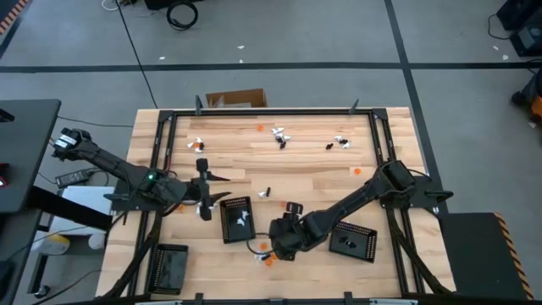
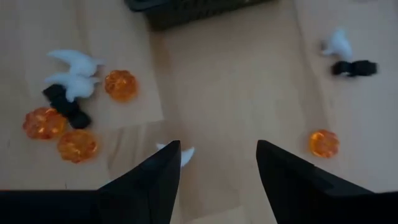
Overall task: Sort Halloween decoration
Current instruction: Put the white ghost toy into the middle black basket
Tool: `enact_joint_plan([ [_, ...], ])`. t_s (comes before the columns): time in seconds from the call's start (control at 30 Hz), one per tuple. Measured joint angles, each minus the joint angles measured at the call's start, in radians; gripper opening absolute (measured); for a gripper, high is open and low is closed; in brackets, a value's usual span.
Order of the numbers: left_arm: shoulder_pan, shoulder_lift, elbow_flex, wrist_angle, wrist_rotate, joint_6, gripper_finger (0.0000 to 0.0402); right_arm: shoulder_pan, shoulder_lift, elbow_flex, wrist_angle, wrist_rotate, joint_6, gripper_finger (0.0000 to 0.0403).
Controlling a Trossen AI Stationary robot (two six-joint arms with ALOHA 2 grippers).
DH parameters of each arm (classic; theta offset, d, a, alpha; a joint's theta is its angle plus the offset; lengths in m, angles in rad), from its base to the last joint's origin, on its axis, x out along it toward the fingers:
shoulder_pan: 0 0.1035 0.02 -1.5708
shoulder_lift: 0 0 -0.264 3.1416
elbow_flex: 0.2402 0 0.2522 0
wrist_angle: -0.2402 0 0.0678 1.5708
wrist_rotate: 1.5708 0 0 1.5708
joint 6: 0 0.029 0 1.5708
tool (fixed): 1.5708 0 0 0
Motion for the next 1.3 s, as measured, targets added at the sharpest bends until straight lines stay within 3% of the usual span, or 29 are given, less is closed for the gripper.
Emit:
enact_joint_plan([
  [0.1, -0.029, 0.001, -0.001, 0.02, 0.005, 0.218, 0.0149, 0.016, 0.0, 0.0, -0.019, 0.013, 0.043, 0.0215],
  [0.23, -0.048, 0.001, -0.001, 0.065, 0.004, 0.455, 0.0038, 0.03, 0.0, 0.0, -0.028, 0.04, 0.065, 0.0215],
  [0.3, -0.061, 0.001, -0.001, 0.096, 0.004, 0.569, 0.0012, 0.031, 0.0, 0.0, -0.029, 0.052, 0.069, 0.0215],
  [0.53, -0.099, 0.0, -0.001, 0.247, 0.007, 0.851, 0.0015, 0.027, 0.0, 0.0, -0.03, 0.057, 0.069, 0.0215],
  [0.77, -0.1, 0.015, -0.002, 0.244, 0.005, 1.105, 0.0105, 0.026, 0.0, 0.0, 0.018, 0.003, 0.064, 0.0215],
  [0.97, -0.101, 0.034, -0.002, 0.343, 0.002, 1.081, 0.0176, 0.03, 0.0, 0.0, 0.019, 0.001, 0.076, 0.0215],
  [1.07, -0.104, 0.034, -0.001, 0.338, 0.001, 1.096, 0.0149, 0.03, 0.0, 0.0, 0.019, 0.002, 0.076, 0.0215],
  [1.23, -0.105, 0.034, -0.002, 0.335, 0.001, 1.114, 0.0027, 0.03, 0.0, 0.0, 0.019, 0.004, 0.077, 0.0215],
  [1.3, -0.105, 0.034, -0.002, 0.343, 0.001, 1.116, 0.0012, 0.03, 0.0, 0.0, 0.019, 0.004, 0.079, 0.0215],
])
